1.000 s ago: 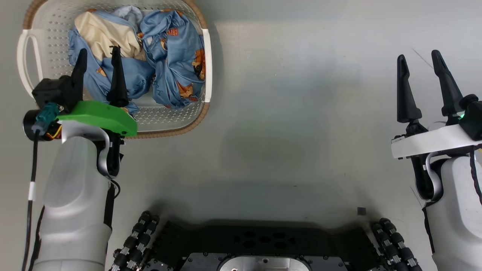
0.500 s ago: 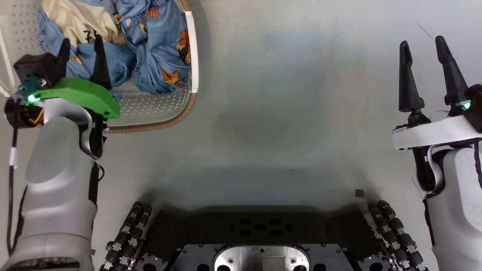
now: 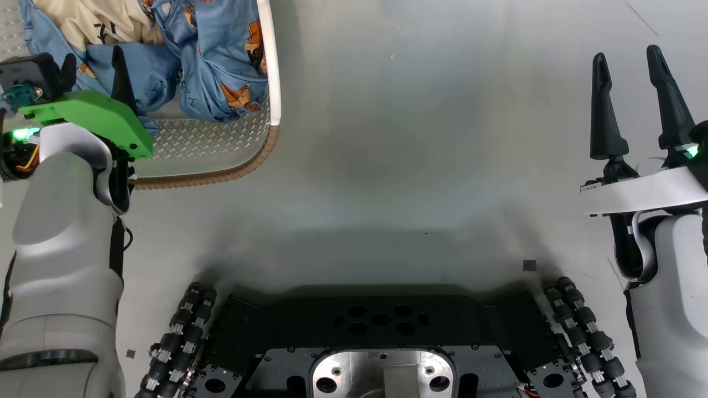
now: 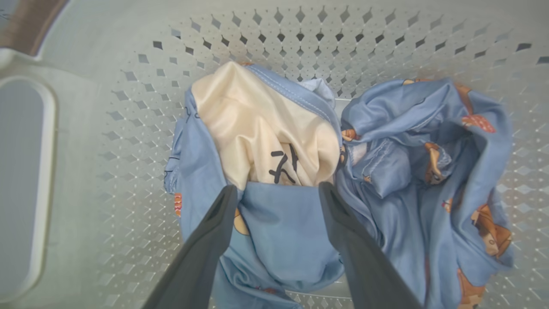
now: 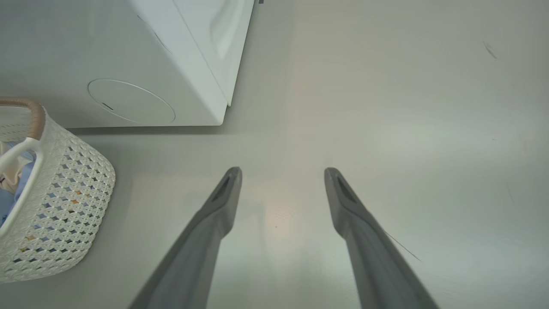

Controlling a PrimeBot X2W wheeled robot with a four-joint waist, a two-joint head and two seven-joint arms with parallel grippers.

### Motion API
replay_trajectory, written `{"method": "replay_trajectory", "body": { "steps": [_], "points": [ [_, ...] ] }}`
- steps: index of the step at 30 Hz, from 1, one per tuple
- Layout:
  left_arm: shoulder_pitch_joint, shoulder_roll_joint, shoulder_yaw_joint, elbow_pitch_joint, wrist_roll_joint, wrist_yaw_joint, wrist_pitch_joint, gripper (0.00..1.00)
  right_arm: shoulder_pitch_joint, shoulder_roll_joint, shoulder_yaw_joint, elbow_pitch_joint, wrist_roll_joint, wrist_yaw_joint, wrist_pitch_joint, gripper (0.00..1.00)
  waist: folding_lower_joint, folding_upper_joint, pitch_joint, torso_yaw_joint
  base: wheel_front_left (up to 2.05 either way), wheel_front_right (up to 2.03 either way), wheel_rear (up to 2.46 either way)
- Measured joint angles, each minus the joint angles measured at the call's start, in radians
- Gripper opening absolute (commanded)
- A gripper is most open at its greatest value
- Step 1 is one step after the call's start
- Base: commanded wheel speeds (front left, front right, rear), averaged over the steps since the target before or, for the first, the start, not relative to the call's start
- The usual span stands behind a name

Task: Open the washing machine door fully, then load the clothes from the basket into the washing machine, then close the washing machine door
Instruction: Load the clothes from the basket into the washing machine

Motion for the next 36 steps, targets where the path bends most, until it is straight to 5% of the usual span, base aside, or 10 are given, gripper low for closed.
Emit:
{"method": "replay_trajectory", "body": {
  "steps": [36],
  "points": [
    [-0.203, 0.059, -0.031, 0.212, 0.051, 0.026, 0.078, 1.0, 0.001, 0.027, 0.008, -0.021, 0.0, 0.0, 0.0, 1.0, -0.0001, 0.0, 0.086, -0.016, 0.0, 0.0, 0.0]
  ]
}}
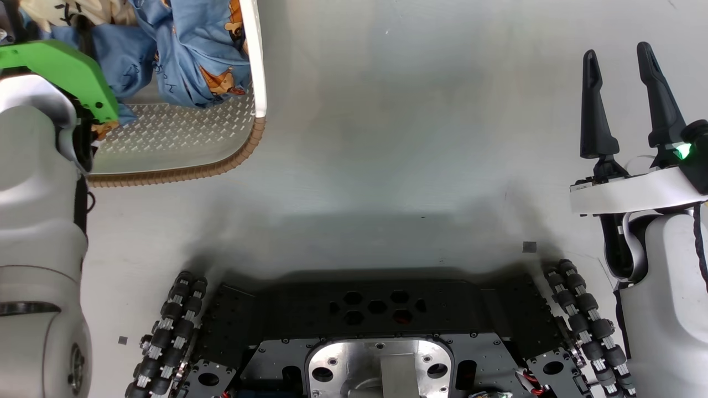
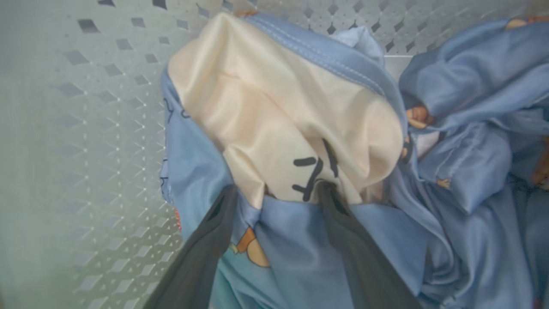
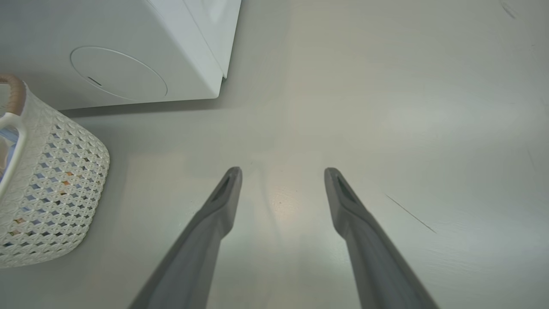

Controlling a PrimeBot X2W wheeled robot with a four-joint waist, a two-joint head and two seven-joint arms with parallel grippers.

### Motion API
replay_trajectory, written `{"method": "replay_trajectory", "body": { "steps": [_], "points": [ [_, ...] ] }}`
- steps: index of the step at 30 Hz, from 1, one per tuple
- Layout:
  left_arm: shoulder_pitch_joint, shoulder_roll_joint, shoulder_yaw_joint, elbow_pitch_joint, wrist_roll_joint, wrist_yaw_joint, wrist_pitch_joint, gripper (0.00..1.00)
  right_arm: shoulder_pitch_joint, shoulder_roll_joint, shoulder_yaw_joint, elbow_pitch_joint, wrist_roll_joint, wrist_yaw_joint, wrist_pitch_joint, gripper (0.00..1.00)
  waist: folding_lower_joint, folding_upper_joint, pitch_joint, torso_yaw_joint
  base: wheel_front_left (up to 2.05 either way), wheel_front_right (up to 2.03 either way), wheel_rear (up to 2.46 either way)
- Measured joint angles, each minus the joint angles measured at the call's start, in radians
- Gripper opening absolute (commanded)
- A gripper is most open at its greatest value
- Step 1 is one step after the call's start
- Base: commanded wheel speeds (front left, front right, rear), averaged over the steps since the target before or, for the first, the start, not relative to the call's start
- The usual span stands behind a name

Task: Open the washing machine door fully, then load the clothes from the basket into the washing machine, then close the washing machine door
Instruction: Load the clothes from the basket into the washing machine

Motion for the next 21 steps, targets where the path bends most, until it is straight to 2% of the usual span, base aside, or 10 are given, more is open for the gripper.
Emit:
{"method": "replay_trajectory", "body": {
  "steps": [13, 14, 15, 16, 21],
  "points": [
    [-0.04, 0.028, -0.022, 0.075, 0.024, 0.0, 0.028, 1.0, 0.0, 0.004, 0.02, -0.005, 0.0, 0.0, 0.0, 1.0, 0.0, 0.0, 0.009, -0.026, 0.0, 0.0, 0.0],
    [-0.045, 0.032, -0.028, 0.091, 0.026, 0.0, 0.037, 0.71, 0.0, 0.004, 0.024, -0.006, 0.0, 0.0, 0.0, 1.0, 0.0, 0.0, 0.009, -0.03, 0.0, 0.0, 0.0],
    [-0.046, 0.034, -0.029, 0.095, 0.026, 0.0, 0.039, 0.18, 0.0, 0.005, 0.025, -0.006, 0.0, 0.0, 0.0, 1.0, 0.0, 0.0, 0.009, -0.032, 0.0, 0.0, 0.0],
    [-0.048, 0.035, -0.034, 0.101, 0.027, 0.0, 0.041, 0.0, 0.0, 0.005, 0.025, -0.007, 0.0, 0.0, 0.0, 1.0, 0.0, 0.0001, 0.009, -0.034, 0.0, 0.0, 0.0],
    [-0.05, 0.035, -0.037, 0.119, 0.027, -0.001, 0.036, 0.0, -0.001, 0.006, 0.025, -0.012, 0.001, 0.0, 0.0, 1.0, 0.0, 0.0, 0.007, -0.041, 0.0, 0.0, 0.0]
  ]
}}
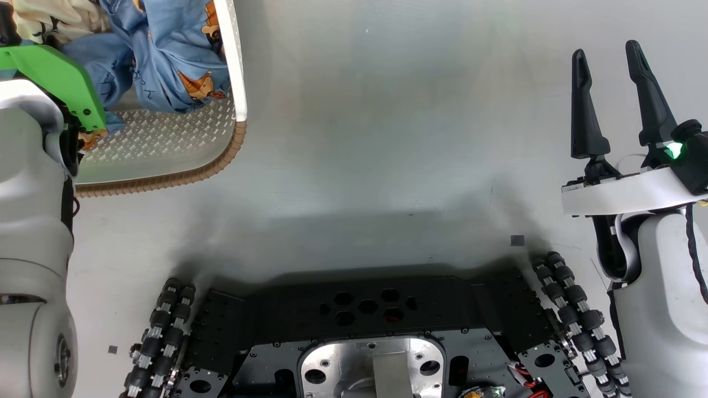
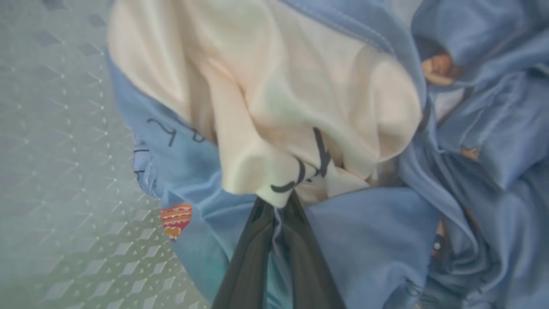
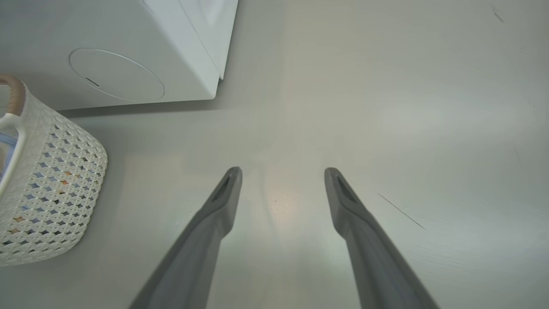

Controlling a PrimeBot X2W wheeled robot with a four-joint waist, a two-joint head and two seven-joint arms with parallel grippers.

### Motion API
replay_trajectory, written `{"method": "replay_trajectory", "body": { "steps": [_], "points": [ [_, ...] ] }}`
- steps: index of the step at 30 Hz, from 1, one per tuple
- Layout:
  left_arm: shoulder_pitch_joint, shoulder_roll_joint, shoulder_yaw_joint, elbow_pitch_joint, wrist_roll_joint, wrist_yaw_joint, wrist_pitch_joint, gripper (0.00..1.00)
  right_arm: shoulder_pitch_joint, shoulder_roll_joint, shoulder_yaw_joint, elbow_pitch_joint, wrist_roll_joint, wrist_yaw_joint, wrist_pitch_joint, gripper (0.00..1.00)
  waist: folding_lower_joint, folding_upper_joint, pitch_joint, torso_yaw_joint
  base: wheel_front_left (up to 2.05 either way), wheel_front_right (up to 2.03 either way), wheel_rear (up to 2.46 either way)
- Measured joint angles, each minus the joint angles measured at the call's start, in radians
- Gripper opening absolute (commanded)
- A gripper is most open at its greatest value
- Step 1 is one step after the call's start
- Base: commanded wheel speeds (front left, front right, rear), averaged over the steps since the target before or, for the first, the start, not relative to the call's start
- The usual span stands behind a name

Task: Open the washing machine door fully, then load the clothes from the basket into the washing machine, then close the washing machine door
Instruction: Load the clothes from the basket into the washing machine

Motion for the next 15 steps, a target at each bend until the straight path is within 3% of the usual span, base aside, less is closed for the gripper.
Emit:
{"method": "replay_trajectory", "body": {
  "steps": [15],
  "points": [
    [0.007, -0.005, 0.021, 0.034, -0.01, -0.013, -0.1, 0.0, -0.055, 0.006, -0.005, 0.009, 0.01, 0.0, 0.0, 1.0, 0.0, 0.0, -0.072, -0.004, 0.0, 0.0, 0.0]
  ]
}}
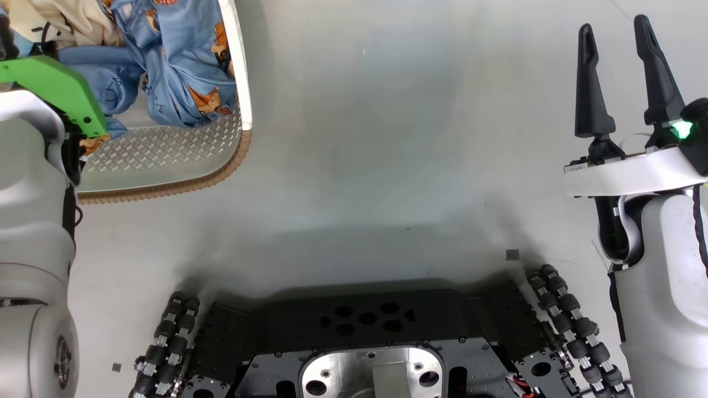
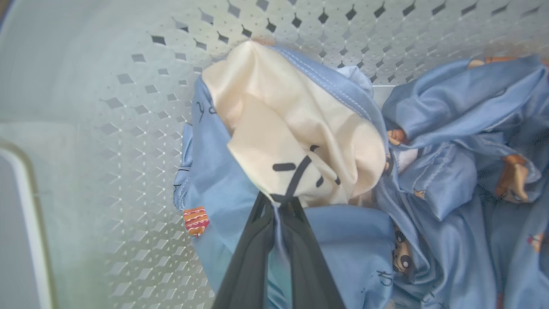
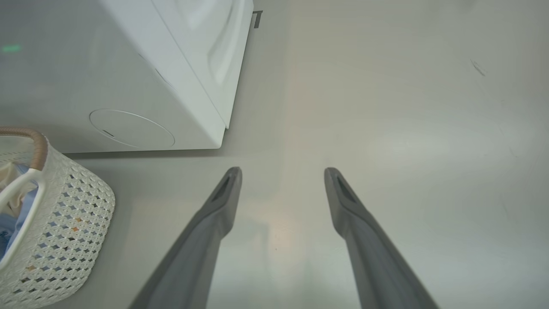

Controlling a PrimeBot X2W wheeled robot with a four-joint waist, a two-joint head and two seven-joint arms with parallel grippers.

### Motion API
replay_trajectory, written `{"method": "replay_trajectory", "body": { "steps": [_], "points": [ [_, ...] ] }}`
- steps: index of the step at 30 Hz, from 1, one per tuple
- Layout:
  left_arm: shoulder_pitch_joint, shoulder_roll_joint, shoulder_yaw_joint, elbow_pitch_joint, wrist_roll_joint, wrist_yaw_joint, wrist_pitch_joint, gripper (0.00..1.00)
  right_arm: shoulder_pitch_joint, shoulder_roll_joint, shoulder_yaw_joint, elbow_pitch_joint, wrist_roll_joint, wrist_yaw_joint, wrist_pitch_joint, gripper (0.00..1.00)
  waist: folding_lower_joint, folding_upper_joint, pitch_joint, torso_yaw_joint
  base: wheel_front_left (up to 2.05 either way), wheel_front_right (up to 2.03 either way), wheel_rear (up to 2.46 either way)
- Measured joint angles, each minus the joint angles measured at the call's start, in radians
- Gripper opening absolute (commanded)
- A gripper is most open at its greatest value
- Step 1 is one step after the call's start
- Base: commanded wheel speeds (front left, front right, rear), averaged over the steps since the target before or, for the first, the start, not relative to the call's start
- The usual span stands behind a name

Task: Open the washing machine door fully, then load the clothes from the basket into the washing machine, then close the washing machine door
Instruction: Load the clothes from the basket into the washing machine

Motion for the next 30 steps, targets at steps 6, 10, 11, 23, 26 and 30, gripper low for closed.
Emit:
{"method": "replay_trajectory", "body": {
  "steps": [6, 10, 11, 23, 26, 30],
  "points": [
    [0.014, 0.008, 0.002, 0.005, -0.004, -0.018, -0.043, 0.0, -0.012, 0.003, 0.005, 0.021, 0.01, 0.0, 0.0, 1.0, 0.0, 0.0, -0.046, -0.003, 0.0, 0.0, 0.0],
    [0.018, 0.008, 0.002, 0.01, -0.014, -0.035, -0.068, 0.0, -0.018, 0.004, 0.006, 0.035, 0.013, 0.0, 0.0, 1.0, 0.0, 0.0, -0.083, -0.004, 0.0, 0.0, 0.0],
    [0.021, 0.008, 0.002, 0.01, -0.014, -0.035, -0.073, 0.0, -0.02, 0.005, 0.007, 0.037, 0.018, 0.0, 0.0, 1.0, 0.0, 0.0, -0.09, -0.004, 0.0, 0.0, 0.0],
    [0.102, -0.045, 0.001, 0.002, -0.027, -0.045, -0.111, 0.0, -0.03, 0.007, 0.003, 0.083, 0.028, 0.0, 0.0, 1.0, 0.0, 0.0, -0.194, 0.005, 0.0, 0.0, 0.0],
    [0.12, -0.057, 0.0, -0.005, -0.027, -0.045, -0.113, 0.0, -0.029, 0.004, 0.001, 0.093, 0.028, 0.0, 0.0, 1.0, 0.0, 0.0, -0.225, 0.01, 0.0, 0.0, 0.0],
    [0.158, -0.066, 0.0, -0.013, -0.027, -0.052, -0.114, 0.0, -0.026, -0.002, 0.001, 0.11, 0.029, 0.0, 0.0, 1.0, 0.0, 0.0, -0.268, 0.017, 0.0, 0.0, 0.0]
  ]
}}
